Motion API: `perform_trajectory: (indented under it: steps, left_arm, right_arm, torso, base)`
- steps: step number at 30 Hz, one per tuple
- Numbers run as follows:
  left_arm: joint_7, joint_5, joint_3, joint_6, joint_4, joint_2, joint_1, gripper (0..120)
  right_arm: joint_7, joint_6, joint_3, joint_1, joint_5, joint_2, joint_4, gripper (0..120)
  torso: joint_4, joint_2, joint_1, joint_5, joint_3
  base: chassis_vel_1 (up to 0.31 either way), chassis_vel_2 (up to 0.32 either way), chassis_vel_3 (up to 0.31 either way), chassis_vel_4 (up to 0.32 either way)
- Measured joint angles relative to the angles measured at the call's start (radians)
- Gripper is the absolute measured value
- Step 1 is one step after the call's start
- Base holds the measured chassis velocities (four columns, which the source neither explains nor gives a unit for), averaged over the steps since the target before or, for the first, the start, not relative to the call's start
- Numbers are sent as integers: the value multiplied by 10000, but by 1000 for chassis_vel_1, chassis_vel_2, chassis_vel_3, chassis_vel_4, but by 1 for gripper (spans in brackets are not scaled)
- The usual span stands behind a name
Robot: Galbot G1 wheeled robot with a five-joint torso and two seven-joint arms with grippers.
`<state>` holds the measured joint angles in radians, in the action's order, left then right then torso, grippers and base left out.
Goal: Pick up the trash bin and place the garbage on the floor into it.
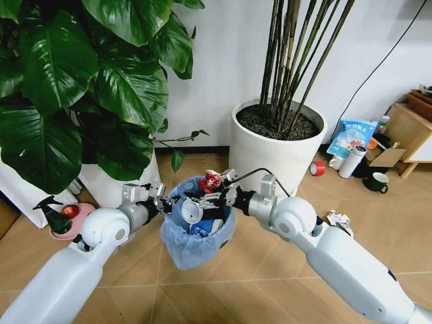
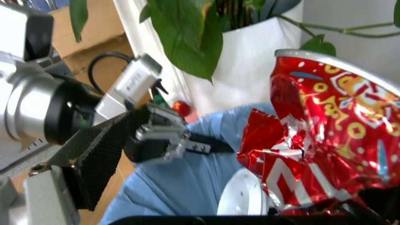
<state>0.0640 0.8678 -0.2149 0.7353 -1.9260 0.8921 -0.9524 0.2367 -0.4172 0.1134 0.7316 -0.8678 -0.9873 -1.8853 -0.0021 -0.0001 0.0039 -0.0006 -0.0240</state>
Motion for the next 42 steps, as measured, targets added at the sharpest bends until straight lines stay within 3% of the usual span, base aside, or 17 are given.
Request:
perform_trajectory:
  steps: [11,21,29,38,42]
  left_arm:
    - [17,7,-41,0,-11,-10,-23,0]
    - [13,2,-37,0,60,29,21,0]
    - [-7,-14,-17,0,95,91,31,0]
    - [-21,-16,-26,0,111,94,45,0]
    - [-25,-17,-28,0,134,118,54,0]
  right_arm:
    - [41,-37,-22,0,27,6,88,100]
    - [9,138,-12,161,176,45,150,69]
    - [204,240,-30,126,419,77,234,34]
    - [329,265,30,-2,471,56,291,16]
    - [320,268,70,-64,523,48,327,16]
  torso:
    - [0,0,0,-1,0]
    - [-1,0,0,0,0]
    - [-1,0,0,-1,0]
    - [-1,0,0,-1,0]
    - [-1,0,0,-1,0]
  base:
    - [0,0,0,0]
    - [0,0,0,0]
    - [0,0,0,0]
    - [0,0,0,0]
    - [0,0,0,0]
